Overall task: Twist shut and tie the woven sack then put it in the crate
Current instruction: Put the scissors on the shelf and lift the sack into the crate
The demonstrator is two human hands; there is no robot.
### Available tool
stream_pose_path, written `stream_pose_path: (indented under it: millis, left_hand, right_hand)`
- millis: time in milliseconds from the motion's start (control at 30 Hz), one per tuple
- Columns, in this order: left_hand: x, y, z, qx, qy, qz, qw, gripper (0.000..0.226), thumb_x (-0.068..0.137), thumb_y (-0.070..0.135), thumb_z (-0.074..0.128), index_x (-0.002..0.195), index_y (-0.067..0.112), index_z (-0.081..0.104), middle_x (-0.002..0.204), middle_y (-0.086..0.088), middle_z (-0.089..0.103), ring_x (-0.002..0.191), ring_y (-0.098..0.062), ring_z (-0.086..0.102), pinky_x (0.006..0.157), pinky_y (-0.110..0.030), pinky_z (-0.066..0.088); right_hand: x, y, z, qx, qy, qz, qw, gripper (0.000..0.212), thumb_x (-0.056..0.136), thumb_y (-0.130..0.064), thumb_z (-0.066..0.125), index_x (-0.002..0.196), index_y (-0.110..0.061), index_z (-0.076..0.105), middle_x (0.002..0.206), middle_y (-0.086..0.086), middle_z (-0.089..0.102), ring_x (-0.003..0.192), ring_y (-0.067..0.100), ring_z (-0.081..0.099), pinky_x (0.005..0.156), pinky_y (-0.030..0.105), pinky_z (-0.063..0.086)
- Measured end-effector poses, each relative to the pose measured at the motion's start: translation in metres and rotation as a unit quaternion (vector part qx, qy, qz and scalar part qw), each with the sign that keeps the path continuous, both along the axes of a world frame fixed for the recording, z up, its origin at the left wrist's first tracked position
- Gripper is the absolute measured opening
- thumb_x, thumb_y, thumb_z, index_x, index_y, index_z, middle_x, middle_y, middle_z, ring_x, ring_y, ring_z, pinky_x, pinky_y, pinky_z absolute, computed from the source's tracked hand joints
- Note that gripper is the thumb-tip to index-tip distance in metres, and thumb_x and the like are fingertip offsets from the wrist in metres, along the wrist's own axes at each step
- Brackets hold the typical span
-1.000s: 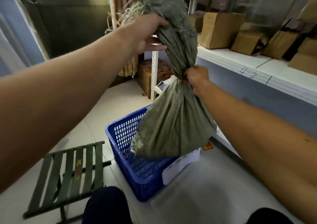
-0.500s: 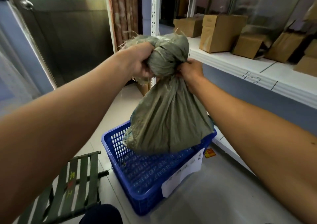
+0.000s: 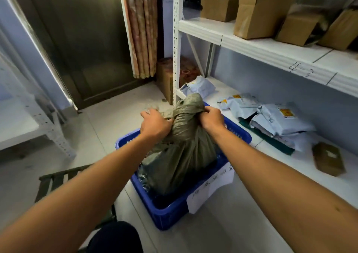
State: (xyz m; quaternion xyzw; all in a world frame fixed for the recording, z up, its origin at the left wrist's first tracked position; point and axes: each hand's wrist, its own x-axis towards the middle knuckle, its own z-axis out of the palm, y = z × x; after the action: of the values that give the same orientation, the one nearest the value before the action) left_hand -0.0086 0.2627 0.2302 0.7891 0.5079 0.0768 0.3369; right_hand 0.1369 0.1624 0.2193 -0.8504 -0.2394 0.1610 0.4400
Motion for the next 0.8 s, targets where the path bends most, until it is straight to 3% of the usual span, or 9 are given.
stream_pose_path:
  millis: [100, 233, 300, 400, 533, 633, 700, 800]
  left_hand:
    - [-0.010, -0.027, -0.022, 0.144, -0.076, -0.048, 0.986, 0.061, 0.098, 0.043, 0.056, 0.147, 0.011, 0.041, 0.146, -0.015, 0.042, 0.127, -0.032, 0.051, 0.106, -0.044, 0.043]
    - [-0.011, -0.032, -0.030, 0.258, -0.176, -0.120, 0.942, 0.064, 0.096, 0.051, 0.042, 0.151, 0.020, 0.042, 0.153, -0.011, 0.043, 0.136, -0.026, 0.043, 0.109, -0.046, 0.038]
    - [-0.005, -0.032, -0.032, 0.277, -0.136, -0.213, 0.927, 0.072, 0.094, 0.062, 0.044, 0.156, 0.025, 0.035, 0.156, -0.010, 0.039, 0.137, -0.027, 0.043, 0.108, -0.045, 0.040]
    - [0.010, -0.021, -0.055, 0.281, -0.001, -0.293, 0.914, 0.077, 0.095, 0.063, 0.048, 0.160, 0.026, 0.029, 0.158, -0.012, 0.041, 0.136, -0.033, 0.047, 0.110, -0.046, 0.042]
    - [0.025, -0.008, -0.079, 0.277, -0.014, -0.250, 0.928, 0.054, 0.098, 0.042, 0.055, 0.149, 0.023, 0.051, 0.140, -0.013, 0.062, 0.122, -0.036, 0.060, 0.096, -0.046, 0.050]
    - [0.032, 0.003, -0.096, 0.231, 0.006, -0.224, 0.947, 0.034, 0.097, 0.032, 0.056, 0.126, 0.018, 0.066, 0.119, -0.015, 0.071, 0.106, -0.038, 0.066, 0.082, -0.041, 0.050]
    - [0.033, 0.010, -0.114, 0.178, 0.081, -0.236, 0.952, 0.032, 0.097, 0.032, 0.054, 0.122, 0.015, 0.066, 0.116, -0.018, 0.072, 0.106, -0.038, 0.066, 0.083, -0.041, 0.050]
    - [0.023, 0.023, -0.142, 0.157, 0.165, -0.193, 0.954, 0.036, 0.098, 0.026, 0.051, 0.131, 0.014, 0.062, 0.125, -0.018, 0.068, 0.114, -0.038, 0.064, 0.093, -0.045, 0.052]
  right_hand:
    - [-0.003, -0.010, -0.017, -0.045, 0.000, -0.006, 0.999, 0.027, 0.097, -0.025, 0.053, 0.112, -0.014, 0.073, 0.122, 0.014, 0.071, 0.116, 0.036, 0.062, 0.081, 0.032, 0.039]
    - [0.004, -0.019, -0.035, -0.083, 0.008, -0.024, 0.996, 0.031, 0.094, -0.022, 0.052, 0.120, -0.016, 0.069, 0.129, 0.015, 0.067, 0.122, 0.038, 0.058, 0.095, 0.037, 0.044]
    - [0.004, -0.018, -0.037, -0.094, -0.010, -0.035, 0.995, 0.032, 0.092, -0.021, 0.052, 0.120, -0.018, 0.067, 0.130, 0.015, 0.066, 0.122, 0.039, 0.057, 0.097, 0.040, 0.045]
    - [-0.001, -0.008, -0.036, -0.067, -0.070, -0.065, 0.993, 0.030, 0.090, -0.017, 0.050, 0.117, -0.015, 0.065, 0.127, 0.014, 0.066, 0.119, 0.038, 0.058, 0.095, 0.041, 0.044]
    - [0.001, 0.005, -0.034, -0.029, -0.134, -0.048, 0.989, 0.040, 0.092, -0.017, 0.051, 0.130, -0.017, 0.060, 0.131, 0.010, 0.061, 0.122, 0.032, 0.056, 0.094, 0.039, 0.044]
    - [0.014, 0.007, -0.050, -0.093, -0.151, 0.013, 0.984, 0.038, 0.094, -0.025, 0.053, 0.131, -0.023, 0.060, 0.132, 0.008, 0.063, 0.123, 0.033, 0.056, 0.092, 0.040, 0.045]
    - [0.022, -0.002, -0.069, -0.148, -0.115, 0.045, 0.981, 0.041, 0.095, -0.034, 0.055, 0.135, -0.026, 0.058, 0.136, 0.006, 0.063, 0.127, 0.033, 0.056, 0.097, 0.040, 0.045]
    - [0.029, -0.023, -0.090, -0.175, -0.081, 0.058, 0.980, 0.043, 0.098, -0.041, 0.054, 0.138, -0.027, 0.055, 0.137, 0.005, 0.063, 0.126, 0.034, 0.056, 0.098, 0.041, 0.045]
